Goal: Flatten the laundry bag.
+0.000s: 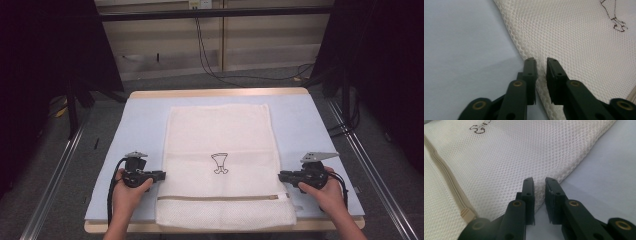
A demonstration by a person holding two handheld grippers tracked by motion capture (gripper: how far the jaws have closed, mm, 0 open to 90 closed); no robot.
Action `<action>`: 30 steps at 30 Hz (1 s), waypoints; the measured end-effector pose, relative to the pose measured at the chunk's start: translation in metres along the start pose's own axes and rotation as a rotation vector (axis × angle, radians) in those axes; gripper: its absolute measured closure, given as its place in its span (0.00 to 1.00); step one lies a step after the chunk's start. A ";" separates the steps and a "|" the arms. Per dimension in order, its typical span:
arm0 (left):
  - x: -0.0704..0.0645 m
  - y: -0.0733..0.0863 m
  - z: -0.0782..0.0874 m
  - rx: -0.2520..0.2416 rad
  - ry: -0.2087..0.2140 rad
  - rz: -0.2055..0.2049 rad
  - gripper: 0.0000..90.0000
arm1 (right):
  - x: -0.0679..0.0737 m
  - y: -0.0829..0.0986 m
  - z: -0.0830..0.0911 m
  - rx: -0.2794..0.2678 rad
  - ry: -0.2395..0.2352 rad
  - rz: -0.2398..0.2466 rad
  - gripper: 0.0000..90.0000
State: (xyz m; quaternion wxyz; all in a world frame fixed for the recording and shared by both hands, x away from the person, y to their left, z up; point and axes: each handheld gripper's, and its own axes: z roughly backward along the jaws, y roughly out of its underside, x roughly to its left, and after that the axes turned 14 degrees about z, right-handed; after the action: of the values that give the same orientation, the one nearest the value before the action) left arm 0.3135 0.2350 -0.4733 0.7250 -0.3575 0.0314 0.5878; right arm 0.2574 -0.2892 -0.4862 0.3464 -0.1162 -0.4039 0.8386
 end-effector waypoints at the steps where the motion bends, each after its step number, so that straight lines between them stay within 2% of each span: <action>1: -0.001 -0.001 -0.001 0.004 0.000 0.004 0.90 | -0.001 -0.001 0.000 -0.003 -0.004 0.006 0.91; 2: -0.001 -0.002 -0.001 0.006 -0.007 0.001 0.91 | -0.001 -0.001 0.000 -0.003 -0.005 -0.006 0.93; 3: -0.002 -0.002 -0.002 0.005 -0.001 0.017 0.92 | -0.001 -0.001 -0.001 -0.009 -0.006 -0.013 0.95; 4: -0.002 -0.003 -0.001 0.015 -0.007 0.004 0.93 | -0.001 -0.002 -0.001 -0.011 -0.009 -0.018 0.97; 7: -0.003 -0.004 -0.001 0.014 -0.013 0.000 0.96 | 0.000 -0.005 -0.001 -0.005 -0.006 -0.020 1.00; 14: 0.000 -0.011 -0.001 -0.034 -0.009 0.030 0.96 | -0.002 -0.010 -0.003 -0.014 0.026 -0.006 1.00; 19: 0.005 -0.018 -0.004 -0.037 -0.005 0.036 0.97 | -0.004 -0.012 -0.005 -0.026 0.043 -0.007 1.00; 21: 0.006 -0.019 -0.006 -0.051 -0.001 0.055 0.97 | -0.005 -0.013 -0.005 -0.037 0.055 -0.005 1.00; 24: 0.008 -0.022 -0.008 -0.052 -0.004 0.058 0.97 | -0.007 -0.014 -0.005 -0.045 0.062 -0.011 1.00; 26: 0.008 -0.024 -0.007 -0.041 -0.013 0.033 0.97 | -0.008 -0.014 -0.006 -0.046 0.068 -0.010 1.00; 30: 0.008 -0.025 -0.007 -0.053 -0.020 0.034 0.97 | -0.007 -0.016 -0.006 -0.051 0.094 -0.001 1.00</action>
State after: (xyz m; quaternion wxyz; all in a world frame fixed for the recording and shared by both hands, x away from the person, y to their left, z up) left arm 0.3407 0.2366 -0.4702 0.7054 -0.3700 0.0145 0.6044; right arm 0.2736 -0.2833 -0.4787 0.3622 -0.1639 -0.4084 0.8217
